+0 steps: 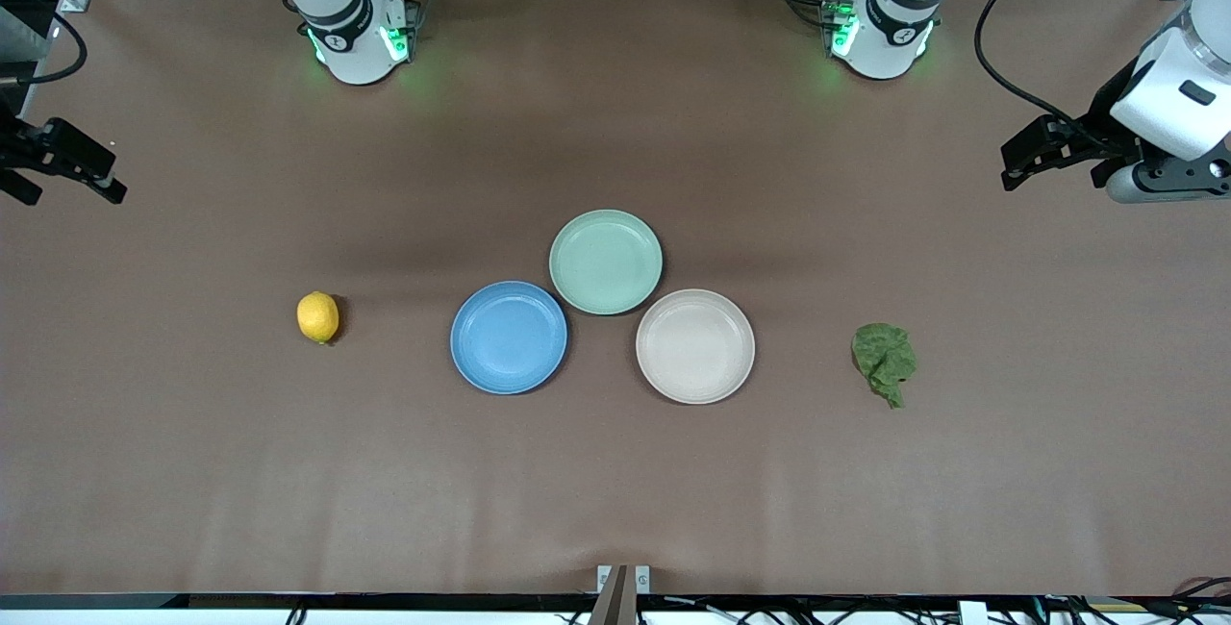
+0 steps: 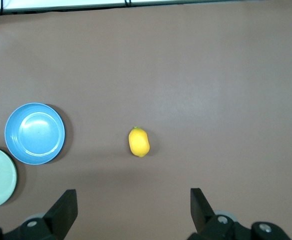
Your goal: Pick lemon and lettuce from blue and beige plates
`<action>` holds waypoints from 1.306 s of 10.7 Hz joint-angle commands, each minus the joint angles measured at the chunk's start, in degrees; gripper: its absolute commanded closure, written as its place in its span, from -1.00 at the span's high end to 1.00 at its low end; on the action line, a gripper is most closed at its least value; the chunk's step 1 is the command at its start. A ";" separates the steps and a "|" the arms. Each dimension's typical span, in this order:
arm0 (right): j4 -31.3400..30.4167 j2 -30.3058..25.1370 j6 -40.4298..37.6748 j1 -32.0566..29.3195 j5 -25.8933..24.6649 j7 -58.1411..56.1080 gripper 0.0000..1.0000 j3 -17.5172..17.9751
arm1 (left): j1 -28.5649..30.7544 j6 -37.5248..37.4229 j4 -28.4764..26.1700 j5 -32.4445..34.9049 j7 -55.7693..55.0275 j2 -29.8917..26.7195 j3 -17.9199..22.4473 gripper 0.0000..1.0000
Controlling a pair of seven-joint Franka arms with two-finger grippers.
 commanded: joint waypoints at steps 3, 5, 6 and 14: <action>5.94 2.51 -6.78 2.78 -1.94 4.84 1.00 -1.50 | 0.39 -0.95 0.86 -0.36 1.34 0.17 -0.14 1.00; 11.73 5.68 -12.15 2.87 -1.50 4.94 1.00 -2.47 | 0.48 -0.95 0.86 -0.27 1.34 0.09 -0.14 1.00; 11.75 5.78 -12.43 2.87 -1.33 4.94 1.00 -2.56 | 0.39 -0.95 0.86 -0.35 1.26 0.08 -0.14 1.00; 10.97 5.87 -12.44 4.27 -1.94 4.68 1.00 -2.91 | 0.39 -0.95 0.86 -0.27 1.26 0.08 -0.14 1.00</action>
